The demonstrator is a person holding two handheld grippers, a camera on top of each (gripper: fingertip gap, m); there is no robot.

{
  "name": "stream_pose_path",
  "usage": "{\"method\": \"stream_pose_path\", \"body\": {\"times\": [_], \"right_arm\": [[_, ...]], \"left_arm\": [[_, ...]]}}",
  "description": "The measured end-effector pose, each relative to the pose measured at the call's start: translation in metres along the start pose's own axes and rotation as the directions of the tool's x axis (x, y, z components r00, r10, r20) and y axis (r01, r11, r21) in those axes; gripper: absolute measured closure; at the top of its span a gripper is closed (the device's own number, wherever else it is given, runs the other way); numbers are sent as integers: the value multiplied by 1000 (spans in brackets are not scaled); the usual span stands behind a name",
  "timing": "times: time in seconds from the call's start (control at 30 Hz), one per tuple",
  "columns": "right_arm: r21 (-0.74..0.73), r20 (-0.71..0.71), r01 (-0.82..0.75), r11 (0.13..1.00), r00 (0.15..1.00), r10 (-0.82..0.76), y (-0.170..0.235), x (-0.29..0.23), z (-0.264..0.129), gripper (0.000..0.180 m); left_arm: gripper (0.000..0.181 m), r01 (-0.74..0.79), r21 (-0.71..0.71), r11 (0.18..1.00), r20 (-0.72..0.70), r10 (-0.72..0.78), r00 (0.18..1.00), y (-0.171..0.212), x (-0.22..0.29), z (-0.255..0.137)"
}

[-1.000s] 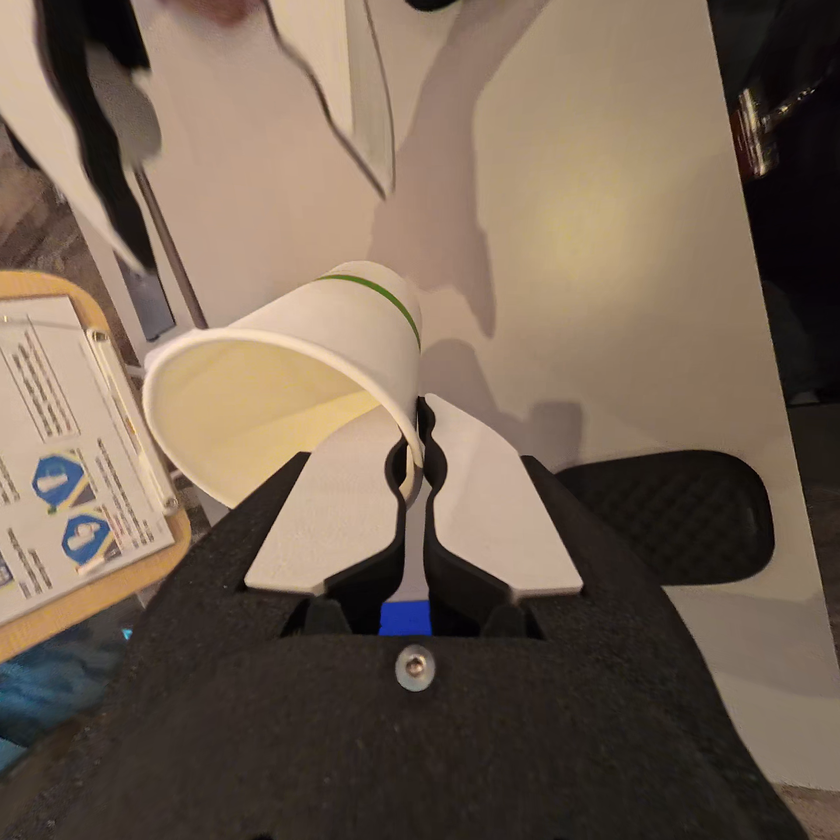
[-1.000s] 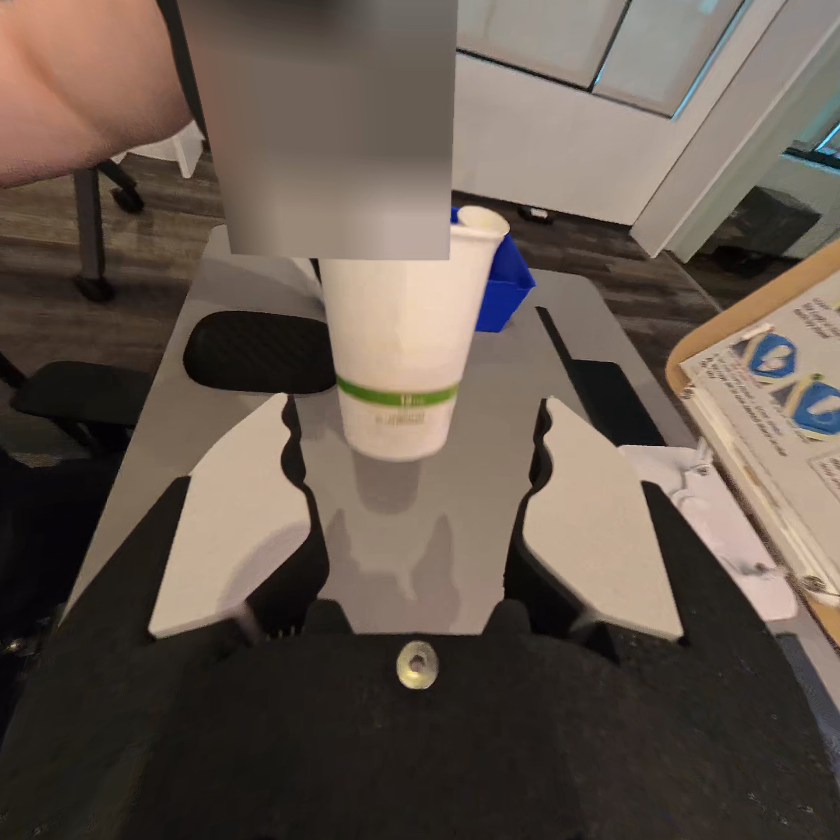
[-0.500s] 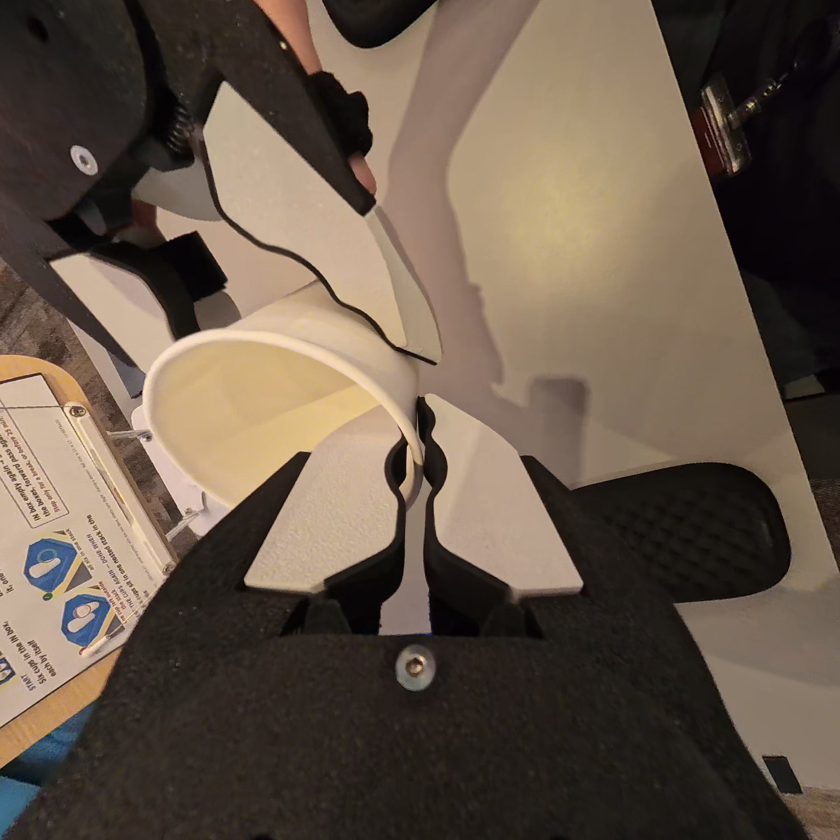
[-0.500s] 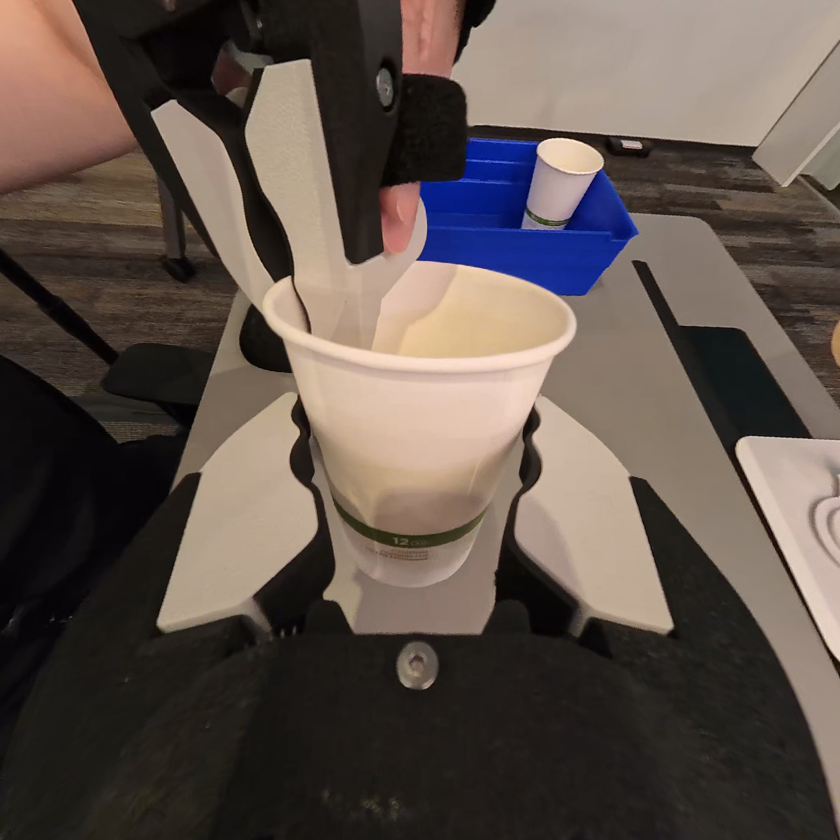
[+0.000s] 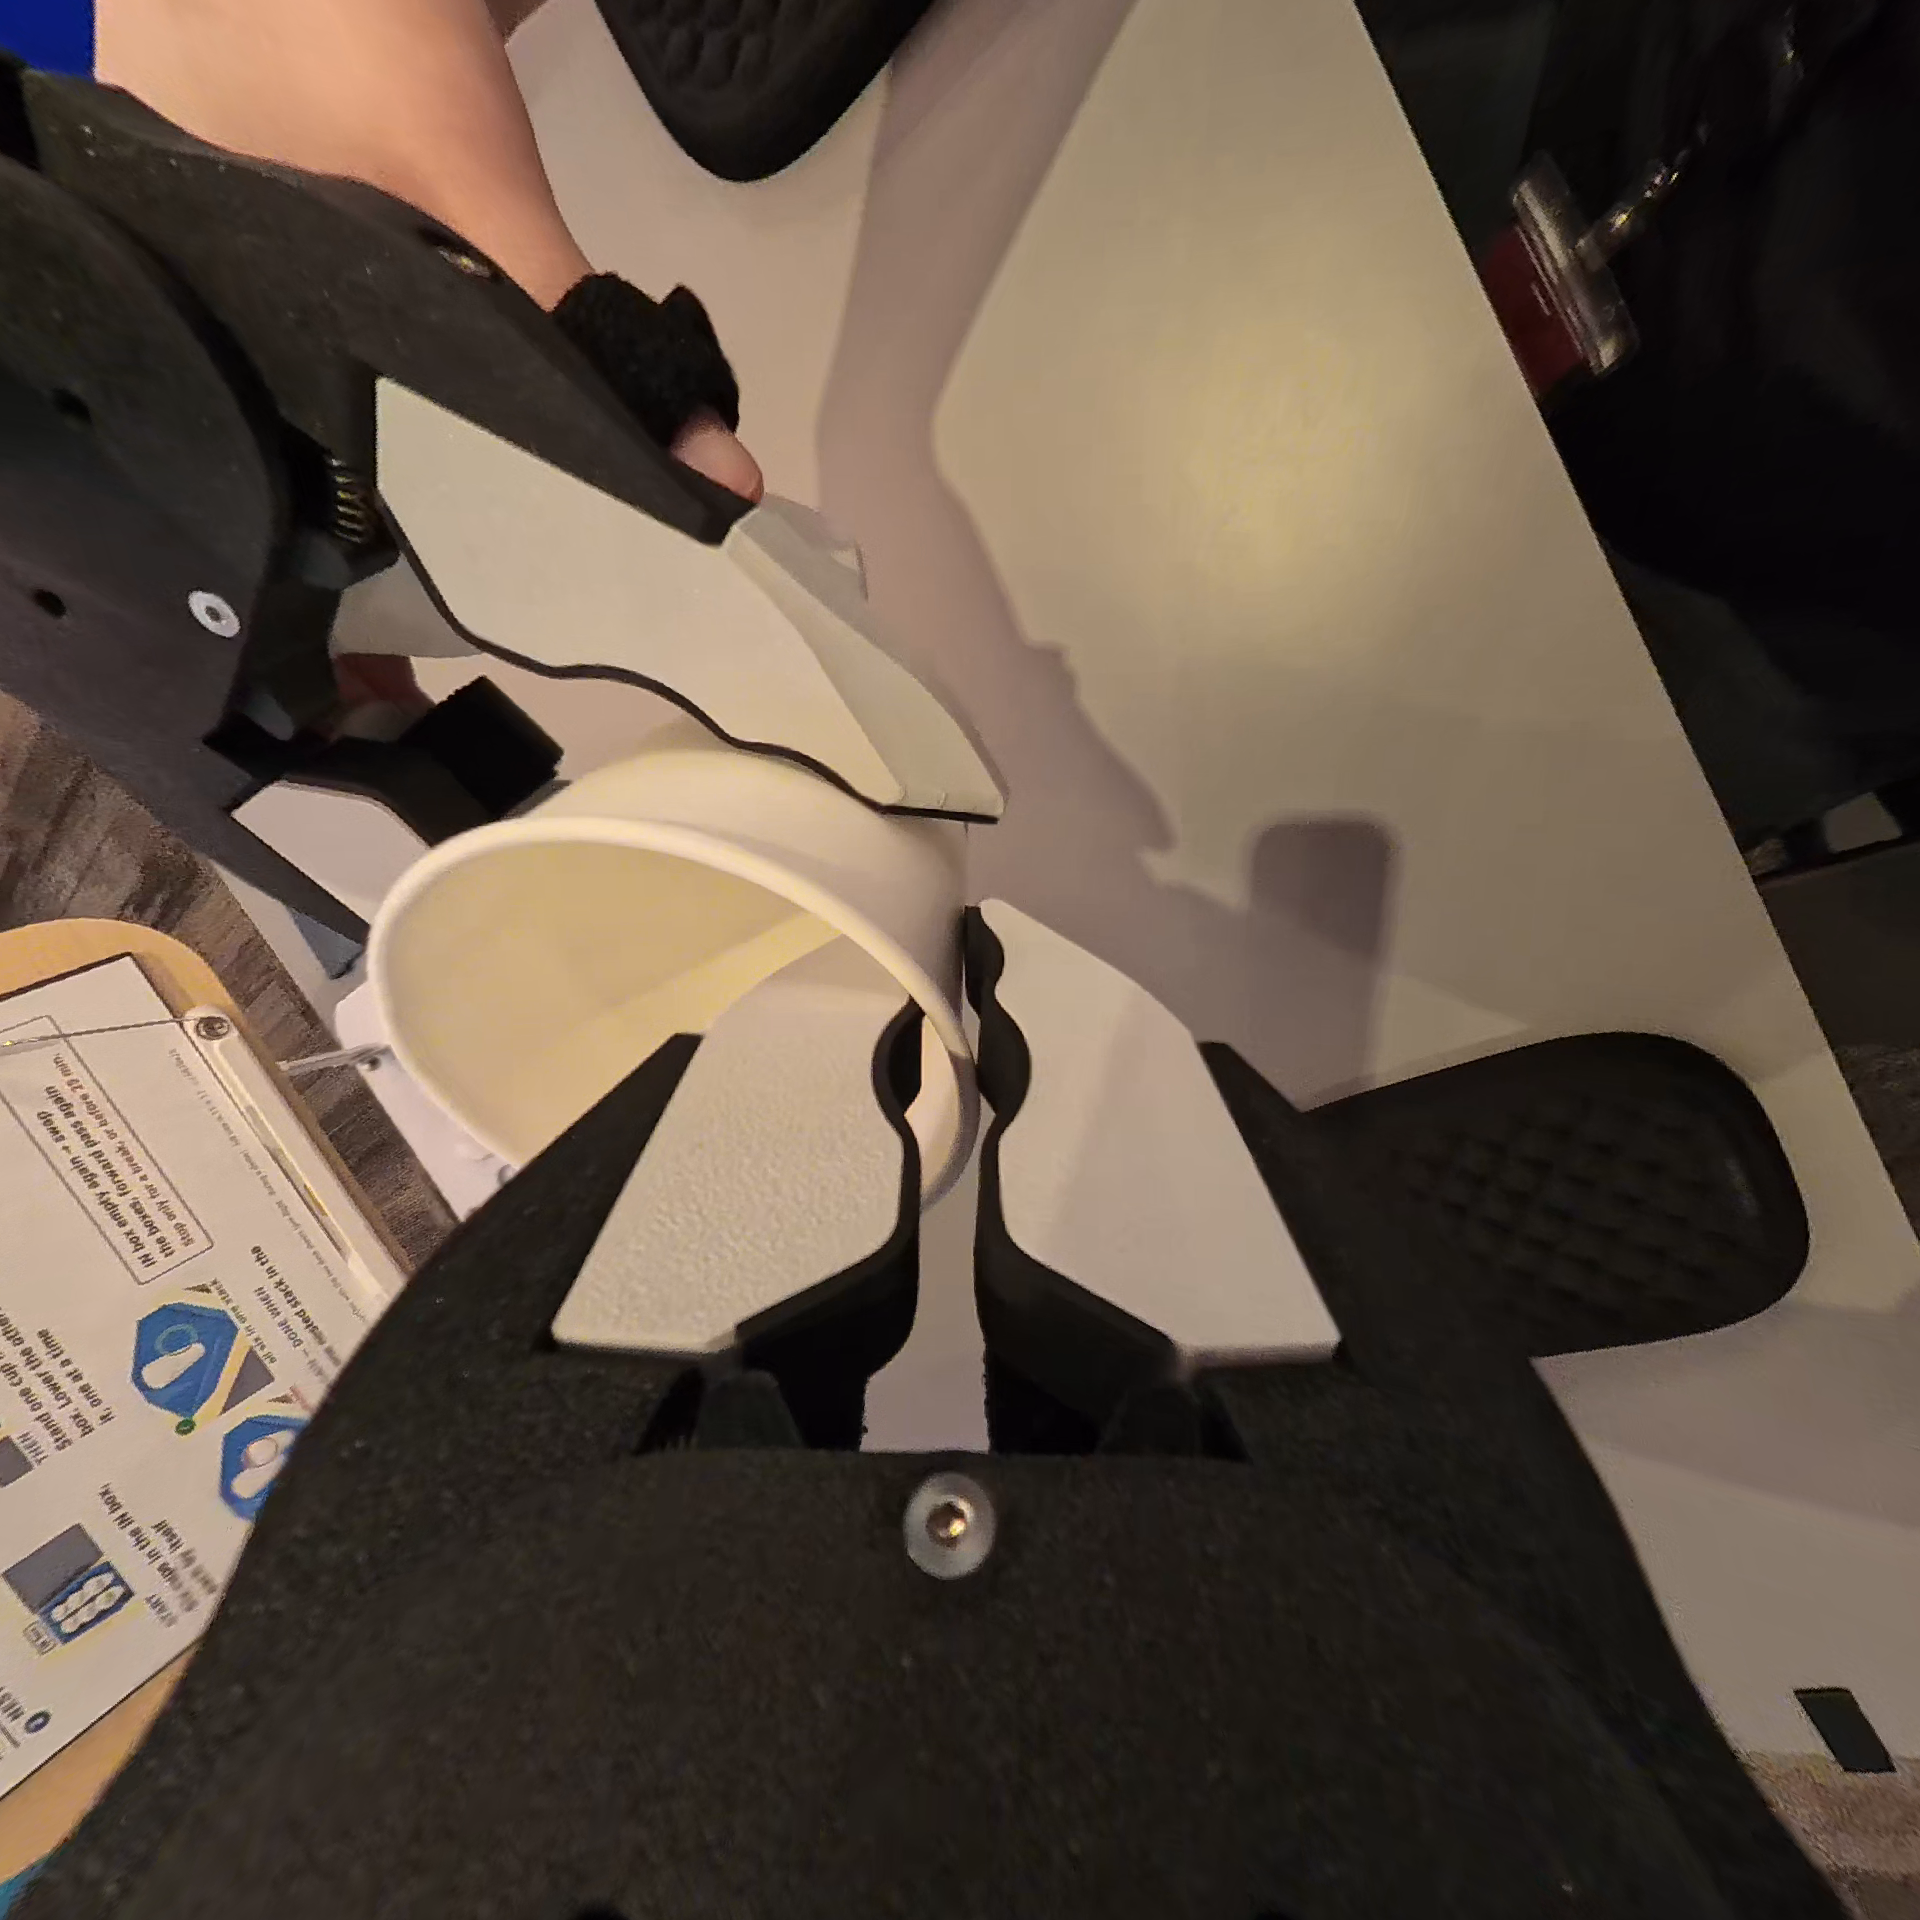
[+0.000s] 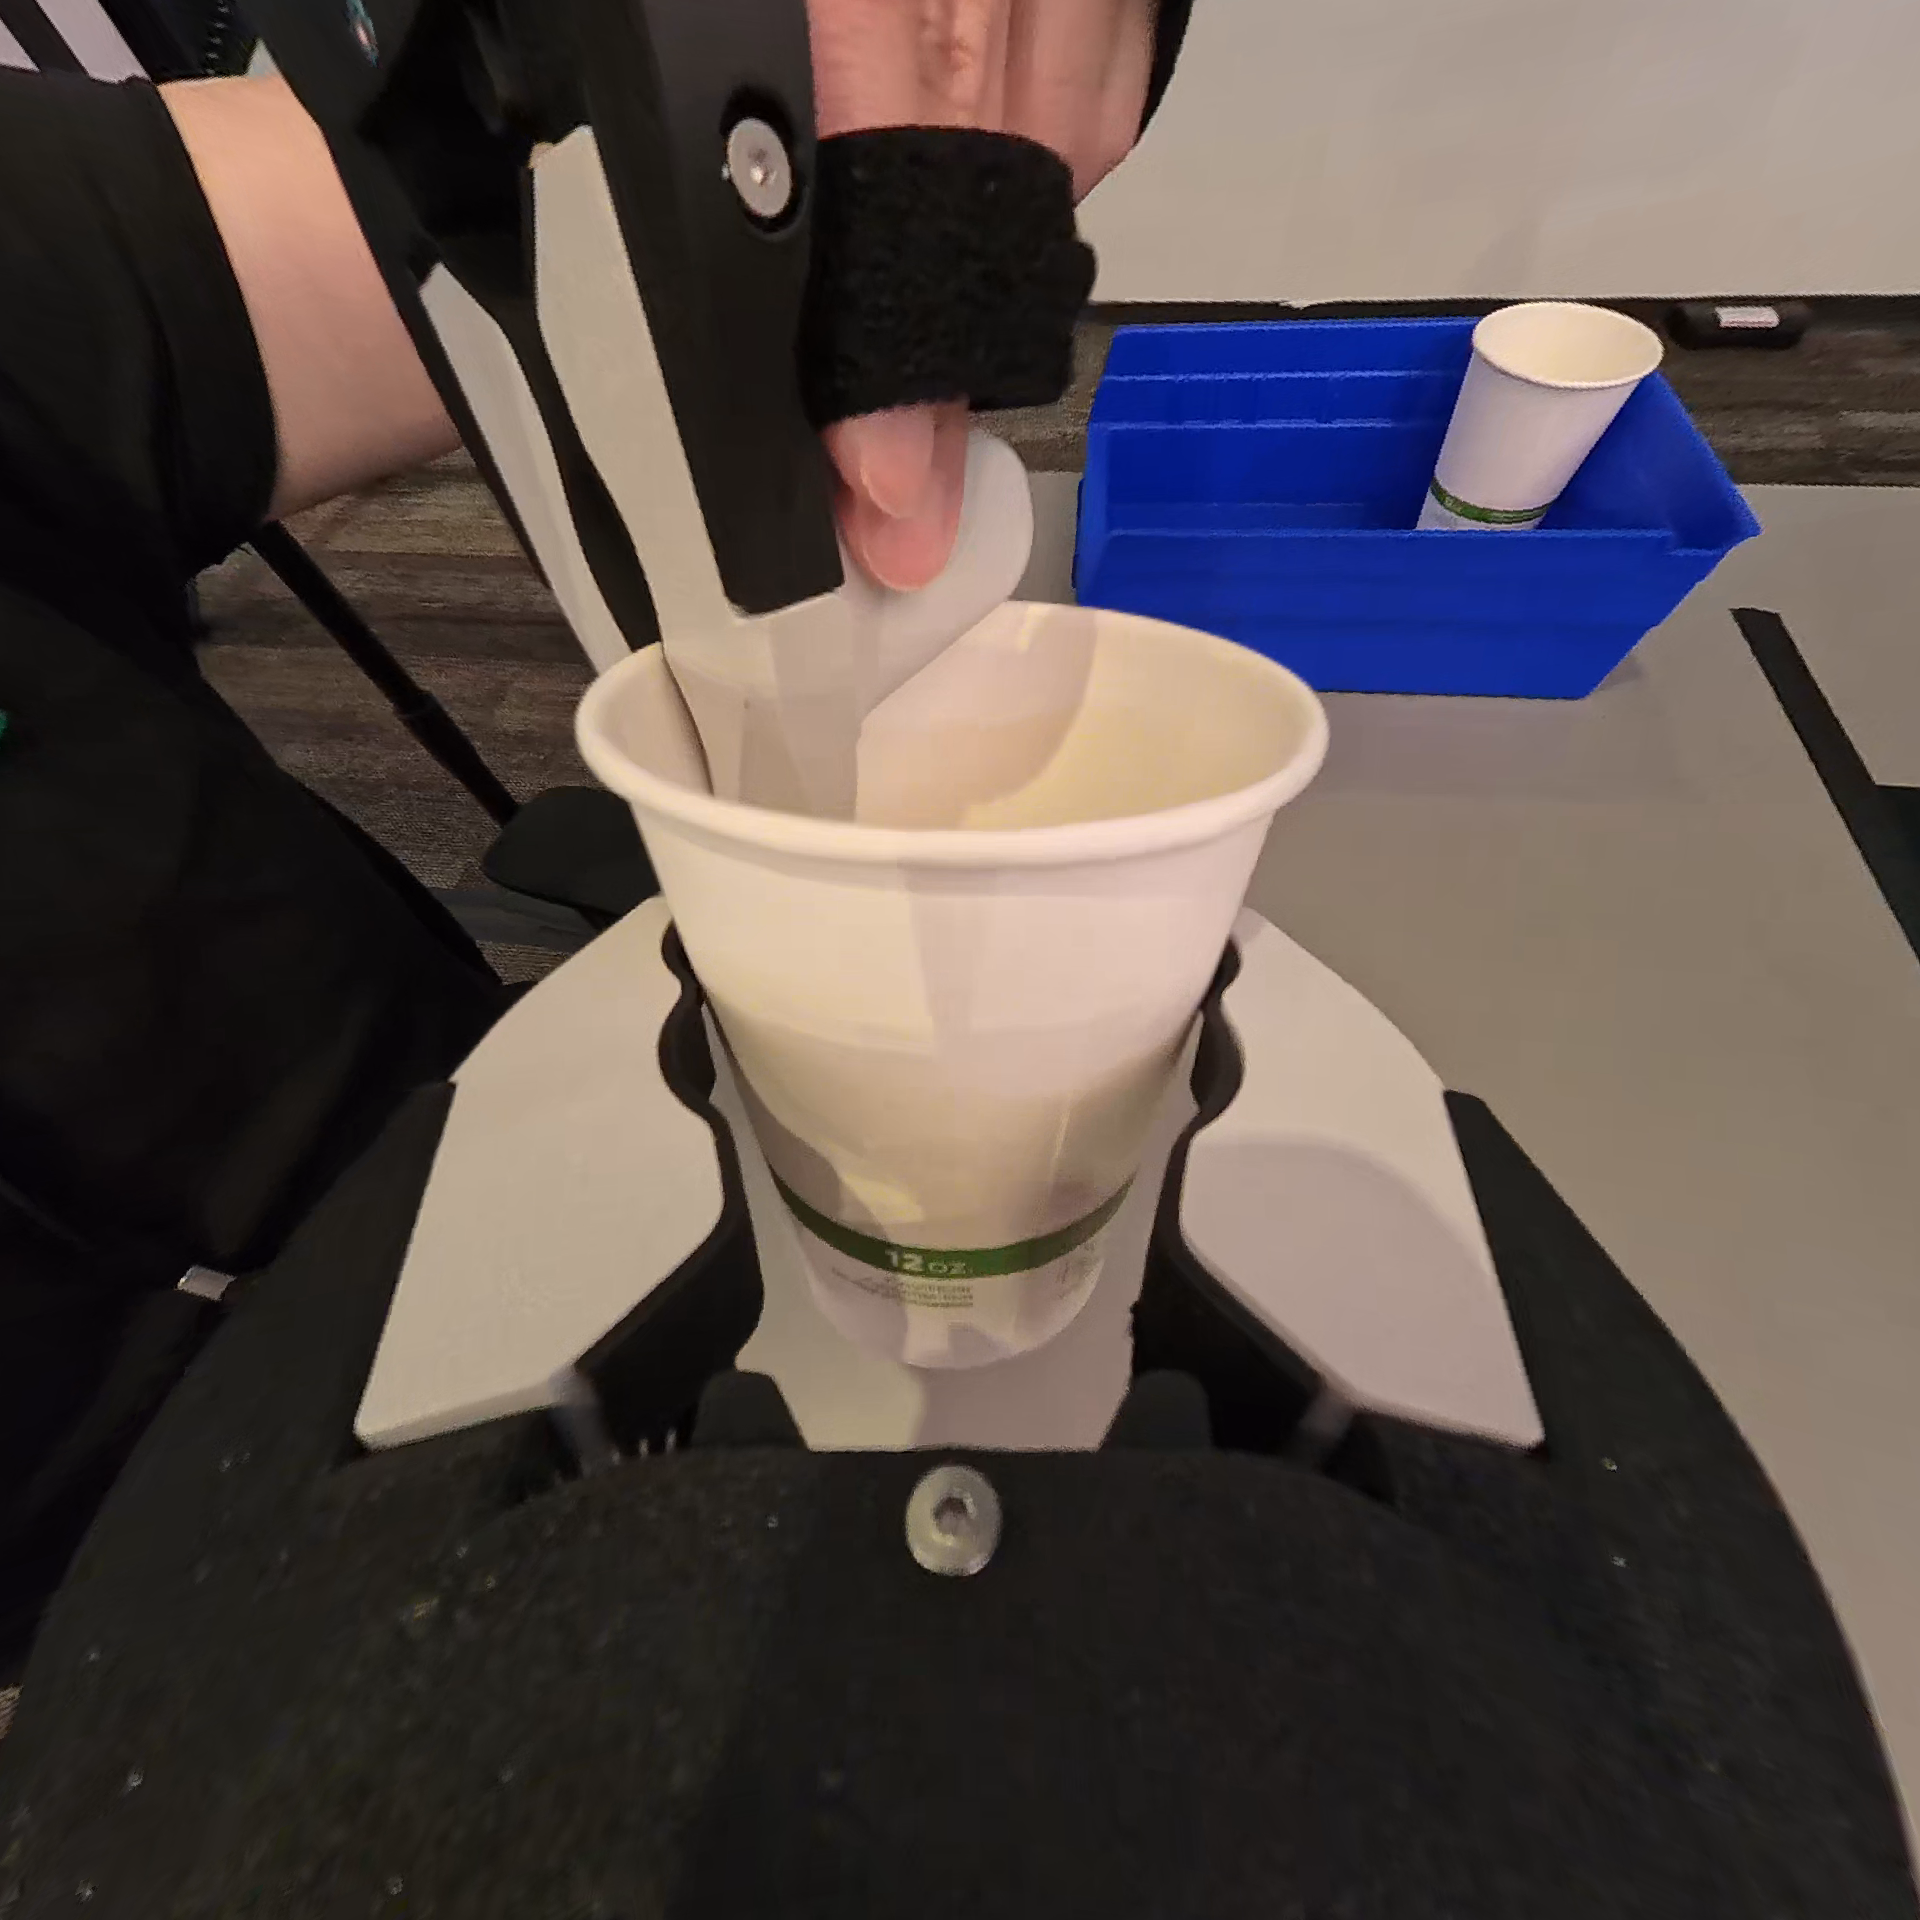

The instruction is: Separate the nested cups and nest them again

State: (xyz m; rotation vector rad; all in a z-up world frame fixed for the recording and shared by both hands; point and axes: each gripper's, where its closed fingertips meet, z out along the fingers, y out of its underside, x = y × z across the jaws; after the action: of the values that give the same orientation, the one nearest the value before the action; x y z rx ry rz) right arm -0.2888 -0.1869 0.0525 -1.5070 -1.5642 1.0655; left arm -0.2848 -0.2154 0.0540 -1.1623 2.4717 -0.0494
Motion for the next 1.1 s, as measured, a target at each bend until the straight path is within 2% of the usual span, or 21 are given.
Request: {"method": "stream_pose_path", "body": {"times": [0.23, 0.3, 0.53, 0.67, 0.77, 0.83, 0.87, 0.93, 1.0, 1.1], "right_arm": [[2, 30, 1, 1000, 1000, -1, 2, -5, -1, 92], [9, 24, -6, 1000, 1000, 6, 2, -3, -3, 93], [23, -47, -66, 998, 997, 67, 18, 17, -18, 92], [33, -162, -108, 994, 980, 112, 34, 36, -60, 92], [103, -336, -83, 991, 935, 113, 31, 53, -132, 91], [182, -540, -38, 982, 831, 132, 29, 76, -206, 91], [221, -656, -10, 975, 738, 156, 32, 89, -251, 91], [276, -844, 47, 960, 490, 219, 50, 107, -347, 90], [364, -910, 84, 928, 247, 334, 77, 110, -433, 90], [427, -904, 132, 895, 75, 420, 119, 103, -504, 91]], "left_arm": [[174, -14, 0, 1000, 4, 14, 1000, -4, 1, 1], [168, -4, -4, 1000, 35, 4, 999, -4, -4, 0], [149, 136, 115, 984, 199, -157, 967, 3, -33, -19], [145, 249, 241, 938, 261, -310, 914, 25, -36, -40], [145, 357, 356, 863, 295, -467, 834, 51, -35, -54], [145, 438, 440, 784, 305, -589, 748, 71, -34, -62], [145, 473, 478, 740, 297, -643, 706, 80, -33, -65], [145, 528, 541, 655, 287, -734, 615, 99, -30, -70], [146, 548, 588, 595, 288, -787, 546, 113, -26, -75], [147, 551, 623, 556, 296, -819, 492, 126, -19, -82]]}}
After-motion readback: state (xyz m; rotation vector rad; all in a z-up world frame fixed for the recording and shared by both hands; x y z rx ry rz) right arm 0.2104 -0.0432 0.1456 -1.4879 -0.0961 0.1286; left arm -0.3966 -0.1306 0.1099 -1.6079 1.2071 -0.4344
